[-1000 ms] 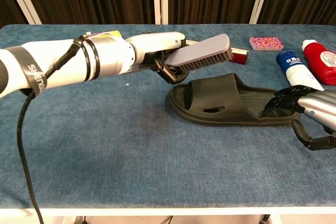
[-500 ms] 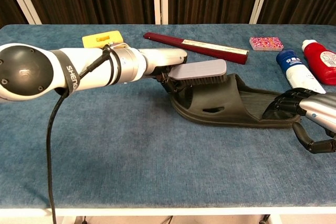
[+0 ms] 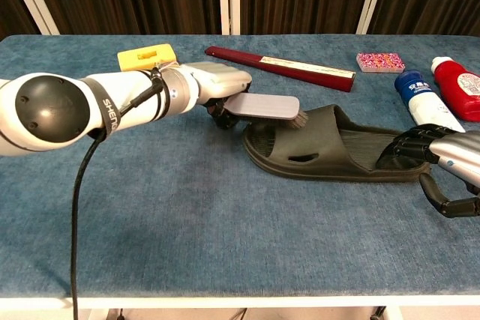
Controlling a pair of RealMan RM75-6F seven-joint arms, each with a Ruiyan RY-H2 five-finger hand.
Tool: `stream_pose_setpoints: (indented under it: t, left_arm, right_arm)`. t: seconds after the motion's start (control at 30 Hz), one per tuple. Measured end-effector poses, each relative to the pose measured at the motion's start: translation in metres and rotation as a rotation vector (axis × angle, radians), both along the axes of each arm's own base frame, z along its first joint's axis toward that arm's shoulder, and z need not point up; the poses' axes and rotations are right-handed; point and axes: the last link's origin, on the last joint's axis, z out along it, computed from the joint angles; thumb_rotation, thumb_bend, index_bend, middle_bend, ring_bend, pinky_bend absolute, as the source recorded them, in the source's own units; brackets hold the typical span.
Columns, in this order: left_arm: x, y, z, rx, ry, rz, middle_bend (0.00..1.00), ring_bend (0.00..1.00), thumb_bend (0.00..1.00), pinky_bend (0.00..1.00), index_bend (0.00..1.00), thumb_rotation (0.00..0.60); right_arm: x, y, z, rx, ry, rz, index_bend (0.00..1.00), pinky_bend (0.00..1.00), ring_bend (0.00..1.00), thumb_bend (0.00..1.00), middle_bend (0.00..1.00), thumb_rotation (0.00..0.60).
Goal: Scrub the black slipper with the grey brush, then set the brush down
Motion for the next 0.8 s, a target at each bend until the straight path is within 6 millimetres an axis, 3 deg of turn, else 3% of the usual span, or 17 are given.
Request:
stream_pose_setpoints:
  t: [0.17,0.4,0.57,0.8]
  left_arm:
    - [-0.006,0.012,0.019,0.089,0.02,0.04,1.0,1.0,0.78,1.0,1.0,0.6]
    - [0.013,0.004,0.033,-0.024,-0.158,0.12,1.0,1.0,0.78,1.0,1.0,0.6]
    - [0.024,-0.012,0.028,-0.159,-0.211,0.122,1.0,1.0,0.78,1.0,1.0,0.6]
    - [0.022,-0.019,0.01,-0.16,-0.14,0.064,1.0,1.0,0.78,1.0,1.0,0.6]
  right_arm:
    - [-0.001,0.001,-0.001,0.002,0.0,-0.002,0.28,0.09,0.07,0.8,0.21,0.6]
    - [-0.001,0.001,-0.004,0.009,0.005,-0.007,0.28,0.09,0.07,0.81,0.2,0.6]
    - [-0.001,0.0,-0.003,0.007,0.006,-0.009,0.28,0.09,0.07,0.81,0.21,0.6]
    - [-0.004,-0.001,-0.003,0.005,0.008,-0.019,0.28,0.09,0.07,0.82,0.2,0.6]
